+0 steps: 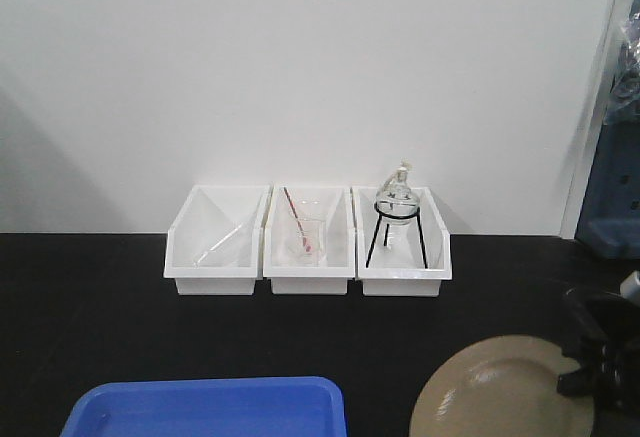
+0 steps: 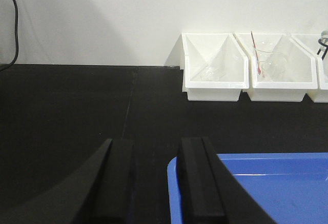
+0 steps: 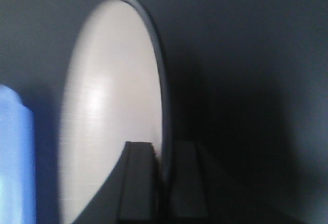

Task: Place disk in tray to left cabinet
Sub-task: 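Grasp the beige plate's rim with the right gripper and lift it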

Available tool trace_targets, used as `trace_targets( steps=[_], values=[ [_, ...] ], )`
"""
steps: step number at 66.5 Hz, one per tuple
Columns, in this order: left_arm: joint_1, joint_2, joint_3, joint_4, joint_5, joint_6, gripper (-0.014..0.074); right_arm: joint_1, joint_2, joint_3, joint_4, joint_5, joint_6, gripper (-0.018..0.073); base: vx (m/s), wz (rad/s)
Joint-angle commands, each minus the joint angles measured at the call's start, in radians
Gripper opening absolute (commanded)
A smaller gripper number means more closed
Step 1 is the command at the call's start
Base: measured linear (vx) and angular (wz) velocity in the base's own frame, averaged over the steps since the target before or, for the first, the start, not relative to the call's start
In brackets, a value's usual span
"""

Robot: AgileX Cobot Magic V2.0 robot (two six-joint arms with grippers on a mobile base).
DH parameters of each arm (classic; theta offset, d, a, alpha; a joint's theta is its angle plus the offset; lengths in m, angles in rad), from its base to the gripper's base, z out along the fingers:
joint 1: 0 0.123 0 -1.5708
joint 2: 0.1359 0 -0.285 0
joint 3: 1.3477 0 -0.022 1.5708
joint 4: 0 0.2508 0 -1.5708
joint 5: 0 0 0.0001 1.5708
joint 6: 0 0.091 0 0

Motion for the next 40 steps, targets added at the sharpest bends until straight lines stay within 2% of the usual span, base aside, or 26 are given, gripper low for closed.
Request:
trace_targets(
  steps=[1, 11, 12, 22, 28, 31, 40],
  values=[
    [0.001, 0.006, -0.035, -0.002, -0.076, -0.008, 0.0359, -0.004, -0.057, -0.106, 0.027, 0.016, 0.037, -0.0008, 0.00, 0.00],
    [0.001, 0.006, -0.035, -0.002, -0.076, -0.008, 0.0359, -0.004, -0.059, -0.248, 0.048, 0.059, 0.086, -0.0008, 0.00, 0.00],
    [0.001, 0.006, -0.035, -0.002, -0.076, -0.008, 0.0359, -0.004, -0.059, -0.305, 0.147, 0.072, 0.120, -0.0008, 0.00, 0.00],
    [0.001, 0.006, -0.035, -0.002, -0.076, -0.008, 0.0359, 0.042, -0.058, -0.362, 0.370, 0.093, 0.066, -0.0008, 0.00, 0.00],
    [0.001, 0.006, -0.035, -0.002, -0.076, -0.008, 0.0359, 0.126, -0.054, -0.369, 0.462, 0.080, 0.011, -0.0008, 0.00, 0.00],
    [0.001, 0.006, -0.035, -0.002, -0.076, -0.008, 0.0359, 0.196, -0.045, -0.369, 0.497, 0.064, -0.010, -0.0008, 0.00, 0.00],
    [0.001, 0.006, -0.035, -0.002, -0.076, -0.008, 0.0359, 0.400, 0.005, -0.369, 0.533, -0.007, -0.021, -0.0008, 0.00, 0.00]
  ],
)
